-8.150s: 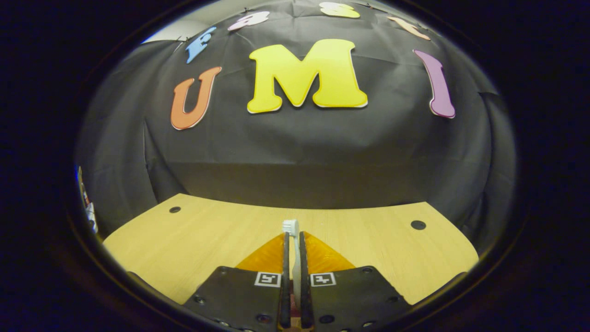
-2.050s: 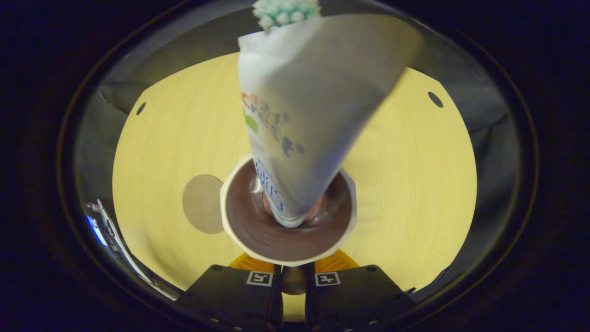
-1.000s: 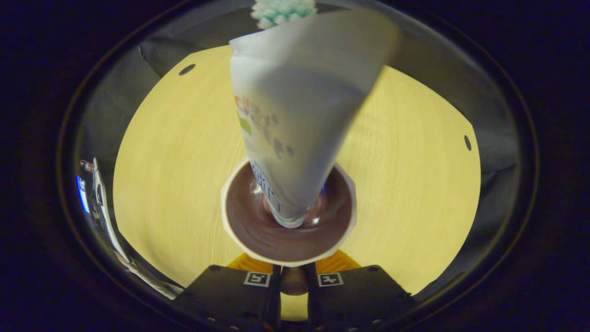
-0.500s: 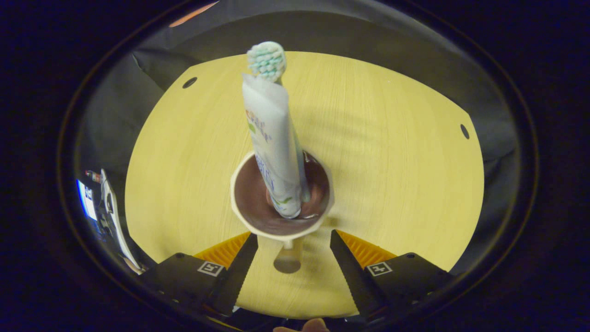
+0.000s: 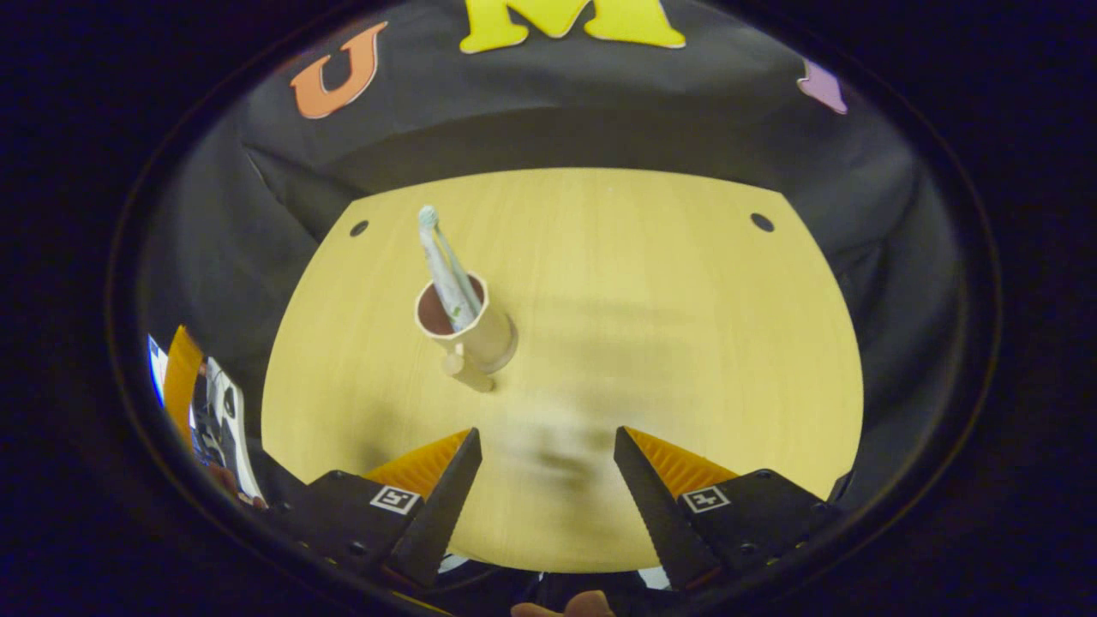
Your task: Put the toothbrush and toothpaste on the desktop into the cup, then pick up the cup and place it on the coaster on the desktop.
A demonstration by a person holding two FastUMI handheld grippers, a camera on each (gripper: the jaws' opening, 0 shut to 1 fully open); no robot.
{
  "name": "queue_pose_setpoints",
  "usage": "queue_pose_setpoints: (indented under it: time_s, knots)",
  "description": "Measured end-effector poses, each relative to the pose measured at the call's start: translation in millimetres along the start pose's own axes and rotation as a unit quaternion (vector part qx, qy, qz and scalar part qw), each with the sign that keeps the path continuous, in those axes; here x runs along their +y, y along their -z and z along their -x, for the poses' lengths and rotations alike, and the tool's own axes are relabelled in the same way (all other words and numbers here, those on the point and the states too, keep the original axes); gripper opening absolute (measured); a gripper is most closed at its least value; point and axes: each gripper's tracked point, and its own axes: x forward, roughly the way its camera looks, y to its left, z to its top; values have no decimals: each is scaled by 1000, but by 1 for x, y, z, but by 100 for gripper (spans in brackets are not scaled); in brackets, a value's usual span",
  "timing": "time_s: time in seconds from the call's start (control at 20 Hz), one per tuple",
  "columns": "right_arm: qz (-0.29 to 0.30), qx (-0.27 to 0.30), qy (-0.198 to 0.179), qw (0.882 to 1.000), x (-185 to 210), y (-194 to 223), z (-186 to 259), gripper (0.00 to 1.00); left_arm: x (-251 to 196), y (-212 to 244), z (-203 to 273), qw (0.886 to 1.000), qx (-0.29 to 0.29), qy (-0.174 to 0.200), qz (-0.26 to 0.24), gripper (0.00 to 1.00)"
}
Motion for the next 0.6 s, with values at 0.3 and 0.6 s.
queue_pose_setpoints:
  time_s: [0.3, 0.6]
  knots:
    - [-11, -254, 30, 967, -41, -107, 106, 95, -45, -77, -16, 997, -67, 26, -23, 95]
    - [18, -414, 41, 909, -34, -138, 166, 94, -58, -116, -10, 995, -96, 4, -14, 95]
